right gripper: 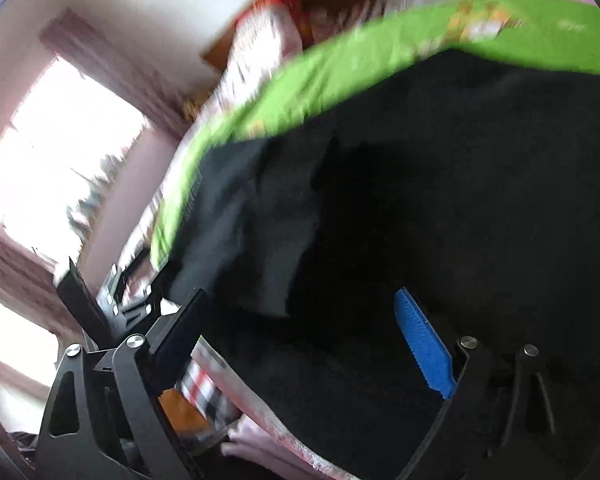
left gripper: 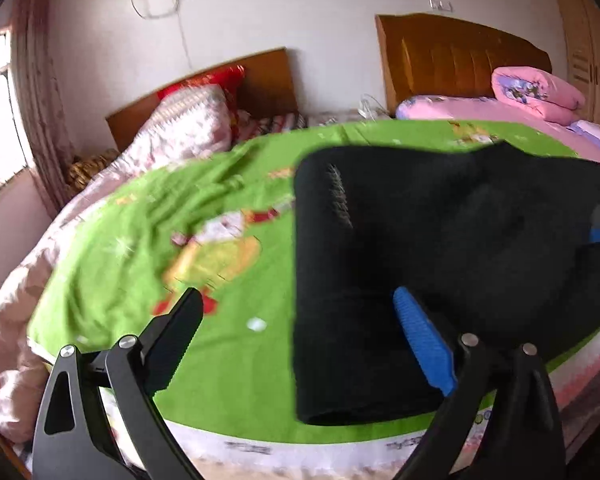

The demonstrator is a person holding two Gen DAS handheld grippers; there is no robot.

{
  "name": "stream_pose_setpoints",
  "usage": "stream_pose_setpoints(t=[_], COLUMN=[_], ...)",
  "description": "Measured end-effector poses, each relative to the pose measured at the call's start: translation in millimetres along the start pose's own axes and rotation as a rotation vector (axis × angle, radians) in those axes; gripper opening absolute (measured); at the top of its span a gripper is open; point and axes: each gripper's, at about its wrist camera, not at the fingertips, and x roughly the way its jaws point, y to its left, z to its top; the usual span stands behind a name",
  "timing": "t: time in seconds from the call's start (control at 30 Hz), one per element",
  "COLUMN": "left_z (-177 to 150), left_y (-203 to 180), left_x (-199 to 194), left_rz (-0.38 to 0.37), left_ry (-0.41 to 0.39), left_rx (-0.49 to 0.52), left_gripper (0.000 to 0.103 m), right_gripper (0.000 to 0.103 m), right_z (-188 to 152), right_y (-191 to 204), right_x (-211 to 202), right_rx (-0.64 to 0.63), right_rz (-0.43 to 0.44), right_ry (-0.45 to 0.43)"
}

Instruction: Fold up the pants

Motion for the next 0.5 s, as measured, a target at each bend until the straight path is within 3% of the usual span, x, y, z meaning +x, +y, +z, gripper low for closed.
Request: stream_pose_setpoints(t=[0.17,0.43,0.5], left_z=[-2,-3,-2], left_y=[2,5,5], left_x=[1,2,2], left_rz=[-0.030,-0.044,-0.043], left_ry=[-0.007,-0.009,-0.007], left_rx=[-0.027,-0.035,-0.037], left_gripper=[0.096,0.096,0.096], right_gripper=[0.087,0.086,0.086], right_z=[12,-4,-7], right_y=[33,29,23], right_x=[21,3,2], right_rx=[-0.084,-0.112,-0.103], right_rz=[-0.008,0.046,0.048], right_ry=[0.058,-0.114,-0.098])
